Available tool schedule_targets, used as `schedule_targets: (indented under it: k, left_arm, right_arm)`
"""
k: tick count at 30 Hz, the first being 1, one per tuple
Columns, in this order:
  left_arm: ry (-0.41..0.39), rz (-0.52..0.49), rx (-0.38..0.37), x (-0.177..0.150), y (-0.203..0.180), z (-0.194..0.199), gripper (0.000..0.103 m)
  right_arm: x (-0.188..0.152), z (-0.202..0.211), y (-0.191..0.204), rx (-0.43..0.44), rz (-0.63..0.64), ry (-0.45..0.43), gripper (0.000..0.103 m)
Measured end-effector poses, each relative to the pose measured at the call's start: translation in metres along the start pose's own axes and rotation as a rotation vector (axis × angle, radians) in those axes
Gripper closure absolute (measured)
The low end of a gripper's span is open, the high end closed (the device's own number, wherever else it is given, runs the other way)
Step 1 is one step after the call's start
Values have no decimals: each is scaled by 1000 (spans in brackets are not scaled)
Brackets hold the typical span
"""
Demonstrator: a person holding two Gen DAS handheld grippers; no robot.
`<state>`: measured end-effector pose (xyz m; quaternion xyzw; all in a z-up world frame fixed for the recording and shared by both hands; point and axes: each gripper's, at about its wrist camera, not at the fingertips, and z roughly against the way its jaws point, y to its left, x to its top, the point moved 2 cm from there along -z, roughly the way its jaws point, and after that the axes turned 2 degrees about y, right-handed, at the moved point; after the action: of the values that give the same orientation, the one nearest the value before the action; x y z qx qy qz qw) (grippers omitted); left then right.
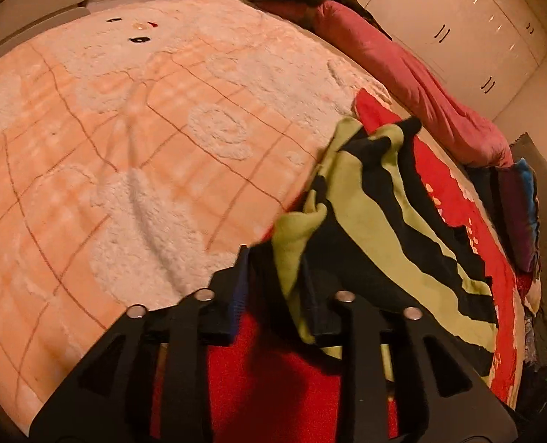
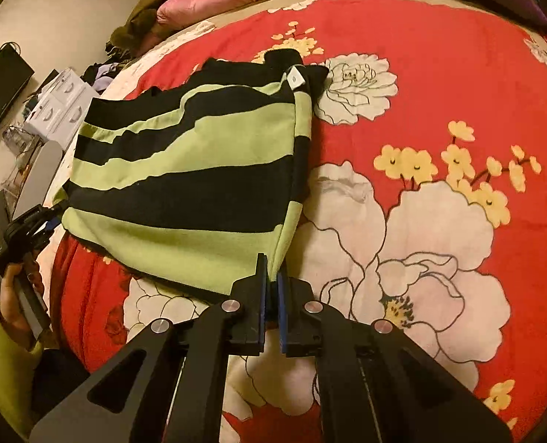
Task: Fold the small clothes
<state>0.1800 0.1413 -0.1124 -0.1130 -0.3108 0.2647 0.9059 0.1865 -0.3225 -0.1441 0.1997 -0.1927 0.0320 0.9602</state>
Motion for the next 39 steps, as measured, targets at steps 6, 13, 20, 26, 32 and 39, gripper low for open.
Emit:
schedule_targets:
  k: [6,13,20,26,32,39]
  left_arm:
    - [-78,8,37,6,6,20,74]
    - [-269,-149,112,9,-29,59,73]
    - [-187,-327,53,-9,-87,48,56]
    - [-76,-428,61,-33,-120,23,45]
    - [-39,-554,158,-52,-129,3,38]
    - [17,-564,171,-54,-119,-15,31]
  right_arm:
    - [6,23,-12,-14,-41,-50,78]
    - [24,51,-6,-51,-14,-189,64]
    - [71,35,35,-53,118,-235,58]
    - [115,-5,87,-51,272,-196,50]
    - [136,-83,102,-246,371,-56,47]
    - [156,-107,75,-300,293,-59,60]
